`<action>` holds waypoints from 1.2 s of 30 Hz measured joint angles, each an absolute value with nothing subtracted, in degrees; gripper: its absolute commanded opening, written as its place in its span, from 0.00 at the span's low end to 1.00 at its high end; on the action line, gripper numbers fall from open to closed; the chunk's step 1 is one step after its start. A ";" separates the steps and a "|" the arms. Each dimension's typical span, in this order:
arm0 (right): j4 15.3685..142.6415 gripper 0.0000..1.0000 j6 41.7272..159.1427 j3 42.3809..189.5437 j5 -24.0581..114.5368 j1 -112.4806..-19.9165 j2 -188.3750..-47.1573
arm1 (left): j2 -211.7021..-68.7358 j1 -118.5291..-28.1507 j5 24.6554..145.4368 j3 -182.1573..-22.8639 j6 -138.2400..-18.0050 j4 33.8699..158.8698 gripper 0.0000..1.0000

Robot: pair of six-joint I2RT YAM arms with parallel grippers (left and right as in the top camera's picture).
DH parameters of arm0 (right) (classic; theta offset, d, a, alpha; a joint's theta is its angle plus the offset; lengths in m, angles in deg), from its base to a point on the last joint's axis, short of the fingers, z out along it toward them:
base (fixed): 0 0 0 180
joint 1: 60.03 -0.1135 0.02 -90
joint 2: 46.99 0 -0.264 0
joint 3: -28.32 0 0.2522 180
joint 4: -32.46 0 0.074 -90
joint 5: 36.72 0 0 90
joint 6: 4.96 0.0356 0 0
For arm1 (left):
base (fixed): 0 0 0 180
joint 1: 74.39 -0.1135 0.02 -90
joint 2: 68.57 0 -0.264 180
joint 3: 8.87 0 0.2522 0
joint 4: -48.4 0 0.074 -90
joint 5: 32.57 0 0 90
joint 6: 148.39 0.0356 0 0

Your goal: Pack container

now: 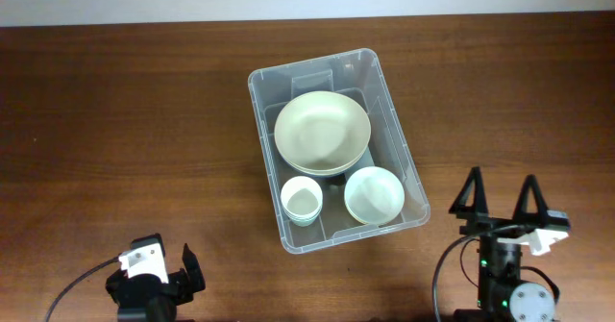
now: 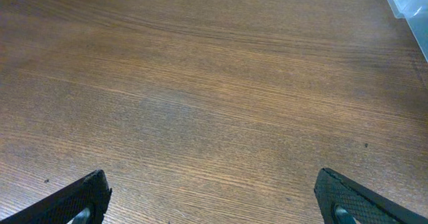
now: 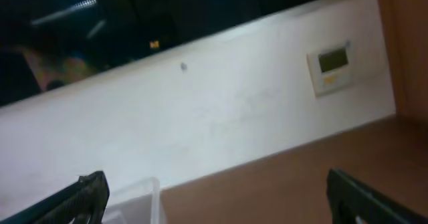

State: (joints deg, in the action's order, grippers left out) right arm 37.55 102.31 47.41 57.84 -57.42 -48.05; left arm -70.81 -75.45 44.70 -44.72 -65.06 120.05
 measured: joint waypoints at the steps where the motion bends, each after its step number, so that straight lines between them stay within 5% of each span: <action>1: 38.69 0.99 101.79 47.10 57.64 -57.42 -47.99 | -70.81 -75.45 44.70 -44.72 -65.04 120.05 1.00; 14: 56.15 0.99 95.23 45.44 56.81 -57.38 -47.79 | -70.81 -75.45 44.70 -44.72 -65.06 120.05 1.00; 36: 56.48 0.99 94.91 45.44 56.81 -57.38 -47.79 | -70.81 -75.45 44.70 -44.72 -65.06 120.05 1.00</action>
